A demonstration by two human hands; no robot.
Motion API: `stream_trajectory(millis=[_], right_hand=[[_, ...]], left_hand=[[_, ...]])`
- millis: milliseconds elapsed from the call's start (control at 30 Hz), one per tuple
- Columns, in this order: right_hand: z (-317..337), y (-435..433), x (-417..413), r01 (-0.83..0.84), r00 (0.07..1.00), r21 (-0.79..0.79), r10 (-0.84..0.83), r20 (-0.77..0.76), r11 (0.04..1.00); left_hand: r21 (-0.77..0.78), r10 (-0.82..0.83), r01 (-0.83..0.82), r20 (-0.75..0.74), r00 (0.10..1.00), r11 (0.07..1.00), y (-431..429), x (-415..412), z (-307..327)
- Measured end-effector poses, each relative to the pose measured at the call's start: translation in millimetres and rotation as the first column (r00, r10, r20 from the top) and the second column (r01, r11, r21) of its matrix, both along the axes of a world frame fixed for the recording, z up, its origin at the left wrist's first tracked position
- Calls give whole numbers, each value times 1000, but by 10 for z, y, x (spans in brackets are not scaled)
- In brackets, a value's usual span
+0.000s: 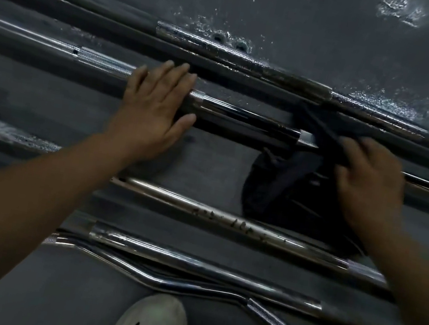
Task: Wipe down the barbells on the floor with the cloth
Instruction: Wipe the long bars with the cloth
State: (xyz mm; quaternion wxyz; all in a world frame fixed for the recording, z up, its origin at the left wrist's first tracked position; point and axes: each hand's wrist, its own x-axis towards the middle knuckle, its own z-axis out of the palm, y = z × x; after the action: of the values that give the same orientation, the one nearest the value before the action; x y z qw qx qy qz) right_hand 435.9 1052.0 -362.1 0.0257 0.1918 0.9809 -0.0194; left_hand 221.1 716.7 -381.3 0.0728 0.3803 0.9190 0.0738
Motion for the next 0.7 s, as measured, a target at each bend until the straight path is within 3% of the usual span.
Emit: stream_trajectory(millis=[133, 300, 467, 600, 700], right_hand=[[65, -123, -219, 191, 982, 16, -191, 15, 982], [-46, -1319, -1063, -68, 997, -179, 62, -40, 982], [200, -654, -632, -179, 969, -153, 201, 144, 972], [443, -178, -466, -345, 827, -156, 379, 416, 925], [483, -40, -554, -504, 698, -140, 498, 514, 852]], left_hand=[[-1, 5, -5, 38, 999, 1000, 117, -78, 23], [-98, -15, 19, 41, 999, 995, 126, -169, 90], [-290, -50, 77, 100, 994, 954, 87, -62, 317], [-523, -86, 190, 217, 972, 831, 164, -33, 658], [-626, -118, 288, 298, 947, 725, 249, 17, 1016]])
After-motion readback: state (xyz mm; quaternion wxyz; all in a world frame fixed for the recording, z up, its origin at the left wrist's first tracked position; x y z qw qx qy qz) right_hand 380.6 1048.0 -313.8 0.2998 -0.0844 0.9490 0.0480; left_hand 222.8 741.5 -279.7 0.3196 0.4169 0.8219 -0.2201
